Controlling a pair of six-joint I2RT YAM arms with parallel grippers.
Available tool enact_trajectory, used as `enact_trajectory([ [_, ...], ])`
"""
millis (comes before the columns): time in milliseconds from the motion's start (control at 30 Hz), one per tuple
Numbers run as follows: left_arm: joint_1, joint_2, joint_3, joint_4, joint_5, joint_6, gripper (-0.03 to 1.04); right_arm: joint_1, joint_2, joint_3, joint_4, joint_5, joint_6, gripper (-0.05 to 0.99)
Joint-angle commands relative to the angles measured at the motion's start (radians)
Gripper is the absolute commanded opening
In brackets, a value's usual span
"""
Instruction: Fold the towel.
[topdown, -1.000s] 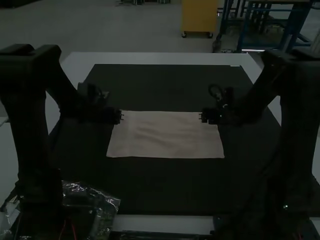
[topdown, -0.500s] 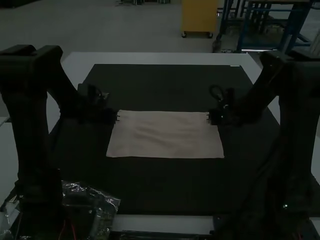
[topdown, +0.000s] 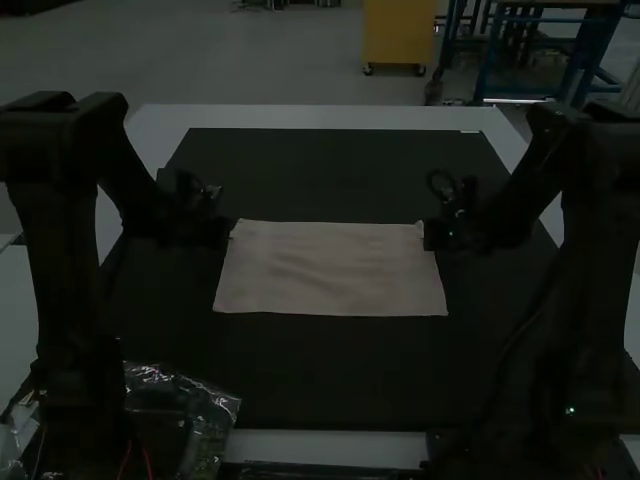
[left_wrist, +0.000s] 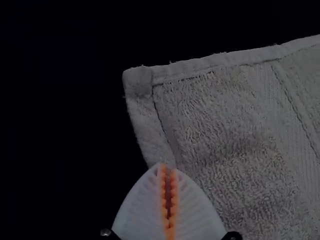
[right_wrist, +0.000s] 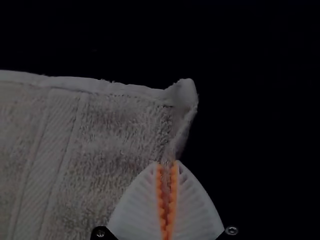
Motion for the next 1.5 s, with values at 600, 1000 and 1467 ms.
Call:
enact_trajectory([
  [600, -0.015, -0.203, -0.051, -0.173, 0.062, 0.015, 0.03, -0.022, -0.188, -0.051, -0.106, -0.104, 0.03, -0.02],
  [1000, -0.006, -0.333, -0.102, -0.291, 0.06, 0.09, 0.03, -0.1, -0.28, -0.121, -0.176, -0.136, -0.037, -0.02],
  [1467, -0.006, -0.526, -0.157, -0.363, 0.054, 0.11, 0.03, -0.153, -0.434, -0.166, -0.259, -0.202, -0.088, -0.02],
])
